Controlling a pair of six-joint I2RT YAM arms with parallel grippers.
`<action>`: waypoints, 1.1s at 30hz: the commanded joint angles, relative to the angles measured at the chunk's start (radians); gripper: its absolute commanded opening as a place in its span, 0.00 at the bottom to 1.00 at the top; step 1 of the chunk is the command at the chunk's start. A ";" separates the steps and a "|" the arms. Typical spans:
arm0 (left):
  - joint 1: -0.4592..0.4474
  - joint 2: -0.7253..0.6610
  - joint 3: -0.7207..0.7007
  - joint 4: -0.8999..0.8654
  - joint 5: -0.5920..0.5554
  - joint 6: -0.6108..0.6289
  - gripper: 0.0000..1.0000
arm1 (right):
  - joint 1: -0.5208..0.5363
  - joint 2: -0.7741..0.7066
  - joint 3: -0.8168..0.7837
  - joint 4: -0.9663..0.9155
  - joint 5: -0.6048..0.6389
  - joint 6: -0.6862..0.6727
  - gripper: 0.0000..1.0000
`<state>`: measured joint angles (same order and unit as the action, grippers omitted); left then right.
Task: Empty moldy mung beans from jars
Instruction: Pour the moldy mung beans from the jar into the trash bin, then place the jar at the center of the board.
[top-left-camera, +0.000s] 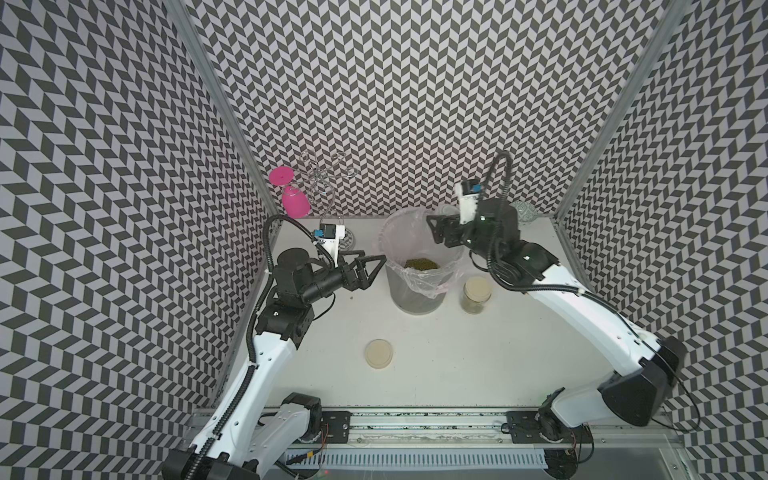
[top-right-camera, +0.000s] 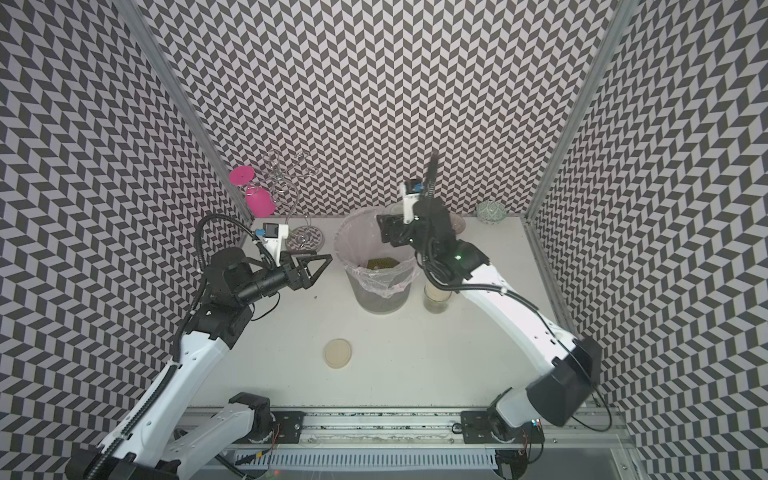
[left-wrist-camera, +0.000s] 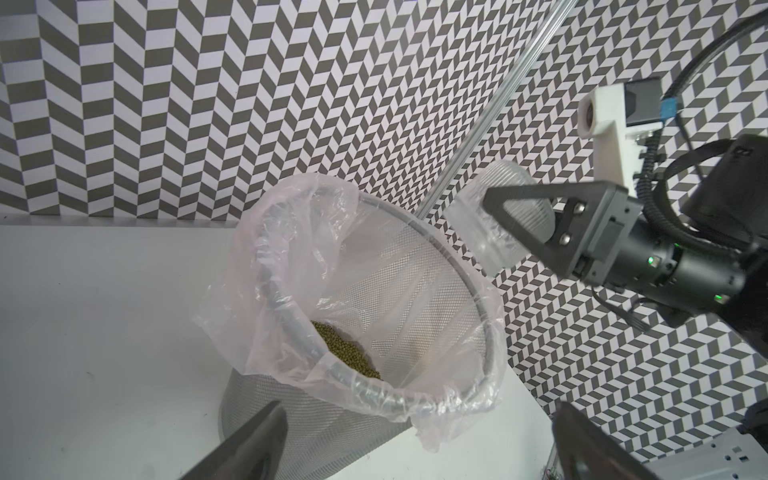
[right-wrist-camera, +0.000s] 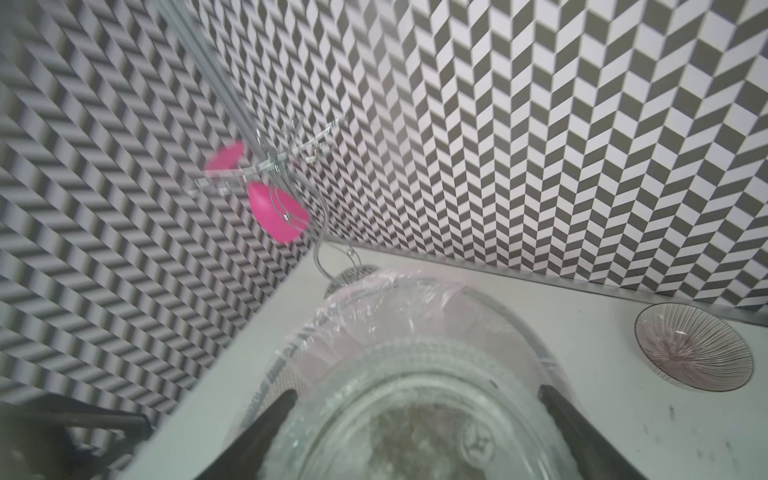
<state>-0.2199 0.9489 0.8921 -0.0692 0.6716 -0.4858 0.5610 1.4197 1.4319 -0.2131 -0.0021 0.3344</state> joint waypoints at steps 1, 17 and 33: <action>-0.033 -0.012 0.026 0.020 0.012 -0.019 1.00 | -0.079 -0.068 -0.146 0.372 -0.363 0.287 0.71; -0.474 0.024 0.177 -0.031 -0.239 0.165 1.00 | -0.111 -0.249 -0.593 1.138 -0.638 0.932 0.70; -0.732 0.183 0.305 -0.065 -0.566 0.335 0.98 | -0.042 -0.286 -0.602 1.048 -0.601 0.962 0.70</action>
<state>-0.9421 1.1240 1.1603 -0.1169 0.1894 -0.2005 0.5018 1.1507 0.8310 0.7685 -0.6140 1.2675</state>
